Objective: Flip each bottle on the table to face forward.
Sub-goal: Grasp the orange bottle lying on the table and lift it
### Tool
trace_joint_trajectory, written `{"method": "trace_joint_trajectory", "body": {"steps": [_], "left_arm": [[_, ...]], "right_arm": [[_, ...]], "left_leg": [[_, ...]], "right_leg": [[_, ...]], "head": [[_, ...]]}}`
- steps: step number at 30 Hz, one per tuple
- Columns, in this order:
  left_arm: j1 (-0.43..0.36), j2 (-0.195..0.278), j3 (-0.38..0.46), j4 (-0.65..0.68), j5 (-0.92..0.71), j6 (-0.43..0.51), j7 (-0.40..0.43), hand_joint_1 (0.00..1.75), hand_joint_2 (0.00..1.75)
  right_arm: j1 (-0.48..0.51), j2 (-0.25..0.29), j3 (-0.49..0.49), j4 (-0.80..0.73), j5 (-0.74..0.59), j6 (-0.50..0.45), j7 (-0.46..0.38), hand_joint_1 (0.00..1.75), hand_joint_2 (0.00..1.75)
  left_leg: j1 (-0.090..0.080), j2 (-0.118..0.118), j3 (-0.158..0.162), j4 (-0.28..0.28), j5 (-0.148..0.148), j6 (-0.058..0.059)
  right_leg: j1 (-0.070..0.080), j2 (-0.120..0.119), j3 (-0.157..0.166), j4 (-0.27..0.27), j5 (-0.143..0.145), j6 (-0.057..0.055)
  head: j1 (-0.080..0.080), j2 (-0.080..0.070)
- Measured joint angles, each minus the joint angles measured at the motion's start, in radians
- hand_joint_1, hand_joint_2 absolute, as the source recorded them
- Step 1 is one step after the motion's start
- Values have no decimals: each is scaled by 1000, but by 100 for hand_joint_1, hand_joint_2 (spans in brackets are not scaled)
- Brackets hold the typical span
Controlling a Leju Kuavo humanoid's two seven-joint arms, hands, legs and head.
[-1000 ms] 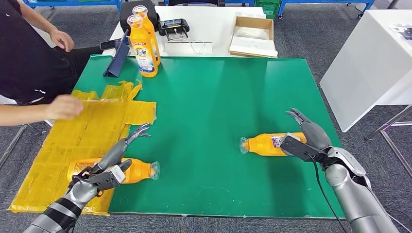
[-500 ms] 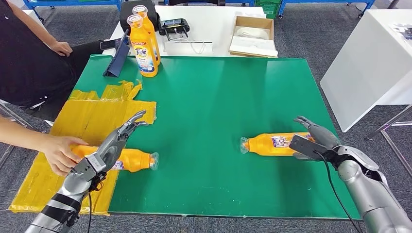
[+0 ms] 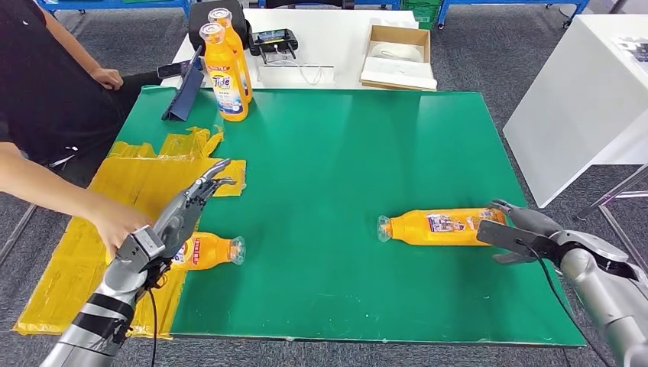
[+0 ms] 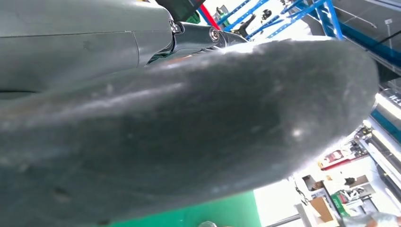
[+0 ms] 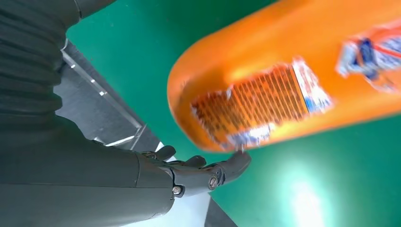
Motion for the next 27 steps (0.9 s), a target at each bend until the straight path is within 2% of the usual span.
{"method": "trace_joint_trajectory", "body": {"steps": [6,12,27], "left_arm": [[-29,-21,-8,18,-1,-1,0,0,0],[-32,-30,-16,29,-1,1,0,0,0],[-31,-32,-16,35,-7,3,0,0,0]], "right_arm": [[-31,84,56,103,49,-123,27,0,175],[-54,149,82,153,67,-165,36,0,175],[-73,195,109,189,84,-190,26,0,175]], "left_leg": [[0,1,0,0,0,0],[0,1,0,0,0,0],[0,1,0,0,0,0]], "right_leg": [[1,0,0,0,0,0],[1,1,0,0,0,0],[0,1,0,0,0,0]], "head": [[0,0],[0,0],[0,0]]}}
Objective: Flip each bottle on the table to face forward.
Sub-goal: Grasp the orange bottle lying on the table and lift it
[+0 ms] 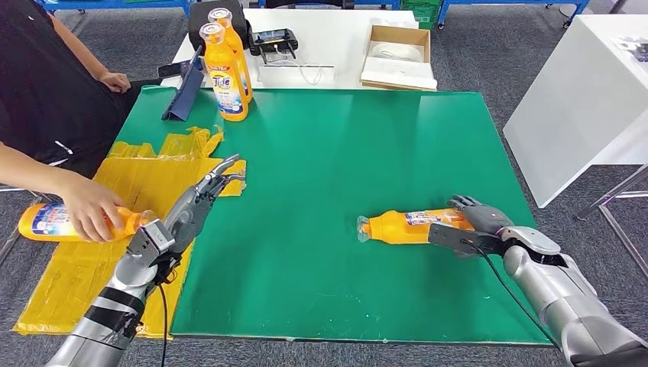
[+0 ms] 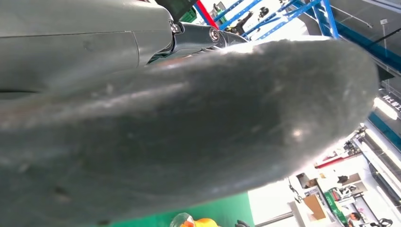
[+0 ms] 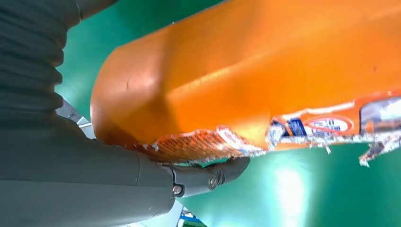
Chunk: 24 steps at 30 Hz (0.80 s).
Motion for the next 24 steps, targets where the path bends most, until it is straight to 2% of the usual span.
{"method": "trace_joint_trajectory", "body": {"steps": [9,19,23,24], "left_arm": [[16,0,2,3,-5,8,0,0,0],[31,0,7,3,-5,7,0,0,0],[31,0,13,3,-5,-4,0,0,0],[30,0,14,3,-5,-7,0,0,0]], "right_arm": [[5,29,8,-8,-3,-52,-14,0,175],[22,46,17,-29,14,-33,-15,1,175],[12,45,26,-28,30,51,-16,175,175],[4,43,32,-25,33,84,-18,175,175]], "left_leg": [[0,0,0,0,0,0],[0,0,0,0,0,0],[0,0,0,0,0,0],[0,0,0,0,0,0]], "right_leg": [[0,0,0,0,0,0],[0,0,0,0,0,0],[0,0,0,0,0,0],[0,0,0,0,0,0]], "head": [[0,0],[0,0],[0,0],[0,0]]}}
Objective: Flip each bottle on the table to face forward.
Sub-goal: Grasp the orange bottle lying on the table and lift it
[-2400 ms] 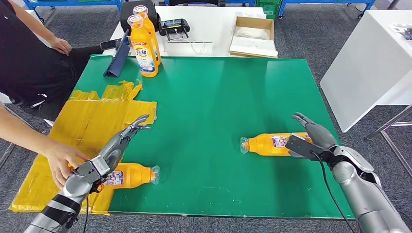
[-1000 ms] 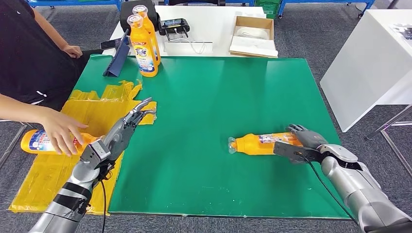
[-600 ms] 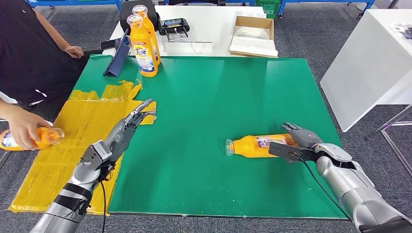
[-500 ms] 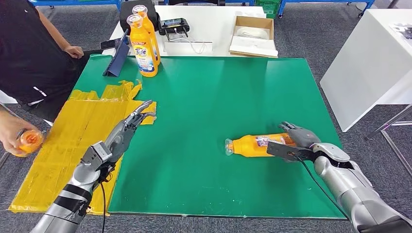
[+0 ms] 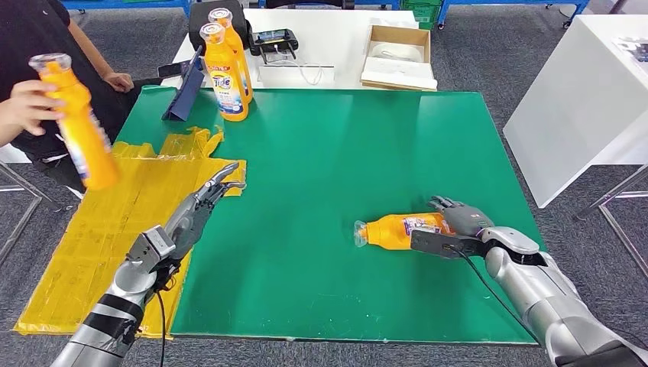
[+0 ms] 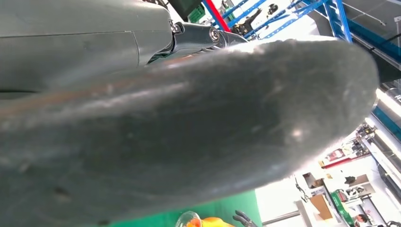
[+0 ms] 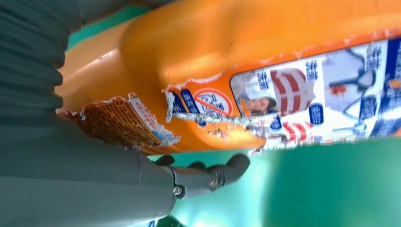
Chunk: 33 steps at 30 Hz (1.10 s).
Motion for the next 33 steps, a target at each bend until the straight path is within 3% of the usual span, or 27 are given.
{"method": "trace_joint_trajectory", "body": {"steps": [4,17,20,22,24,26,29,33], "left_arm": [[-13,0,1,6,1,-6,0,0,0],[-42,-1,-3,28,15,-11,0,0,0],[-48,-9,2,40,32,-21,0,0,0],[-46,-24,22,53,53,-47,1,0,0],[-38,-48,62,64,75,-97,9,0,87],[-32,-76,111,72,104,-149,34,0,175],[-31,-125,172,84,162,-194,98,0,175],[-31,-177,209,95,210,-190,161,0,175]], "right_arm": [[-31,-15,27,18,4,94,-19,175,175],[-49,-44,63,44,-37,133,-31,175,175],[-31,-38,57,44,-98,48,-29,175,175],[19,-7,14,30,-185,-118,-63,175,175],[108,49,-70,-36,-277,-271,-120,175,175],[205,112,-160,-152,-340,-305,-156,175,175],[319,194,-291,-344,-418,-244,-176,175,175],[402,280,-433,-538,-474,-168,-195,175,175]], "left_leg": [[0,-1,1,0,0,0],[0,-1,2,0,0,0],[0,-1,2,0,0,0],[1,0,2,0,0,0],[1,1,2,0,0,0],[1,2,1,0,-1,0],[2,-4,-2,0,1,-1],[3,-6,-4,-1,1,-2]], "right_leg": [[0,-1,2,0,0,0],[0,-1,2,0,0,0],[0,-1,3,0,0,0],[1,-1,4,0,0,0],[2,1,3,0,0,0],[3,3,1,0,0,0],[3,-3,-2,1,-1,0],[5,-6,-2,1,-1,0]], "head": [[0,0],[0,0],[0,0],[1,0],[1,0],[0,0],[0,0],[1,0]]}}
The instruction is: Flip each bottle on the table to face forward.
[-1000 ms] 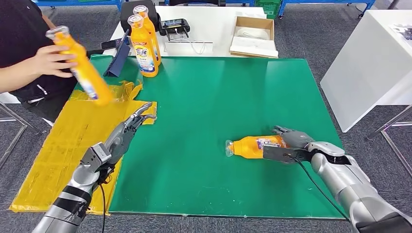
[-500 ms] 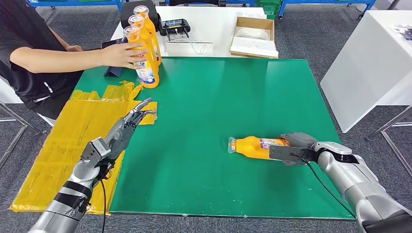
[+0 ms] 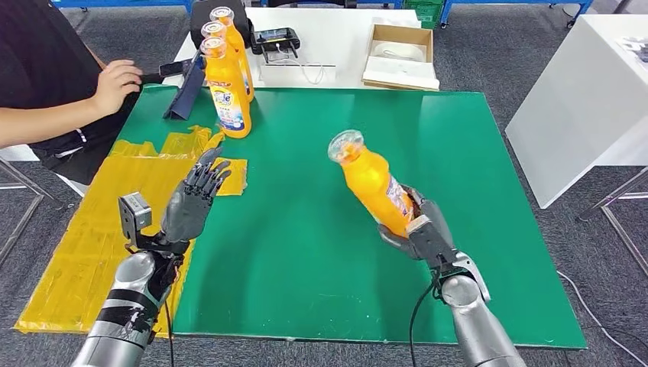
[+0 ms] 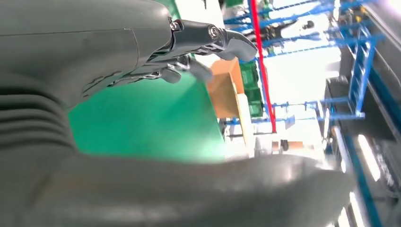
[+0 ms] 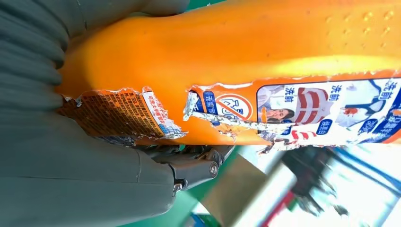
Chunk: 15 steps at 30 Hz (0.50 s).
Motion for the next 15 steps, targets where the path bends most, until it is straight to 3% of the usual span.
{"method": "trace_joint_trajectory", "body": {"steps": [8,15], "left_arm": [[1,-74,1,-5,27,36,54,0,175],[8,-100,-56,-36,49,55,81,0,175]], "right_arm": [[68,106,-54,-146,21,51,6,175,175],[78,184,48,-127,70,65,41,175,175]], "left_leg": [[-3,1,0,0,0,1],[-3,2,0,0,0,1]], "right_leg": [[-1,0,0,-1,1,1],[0,0,0,0,1,1]], "head": [[0,0],[0,0]]}}
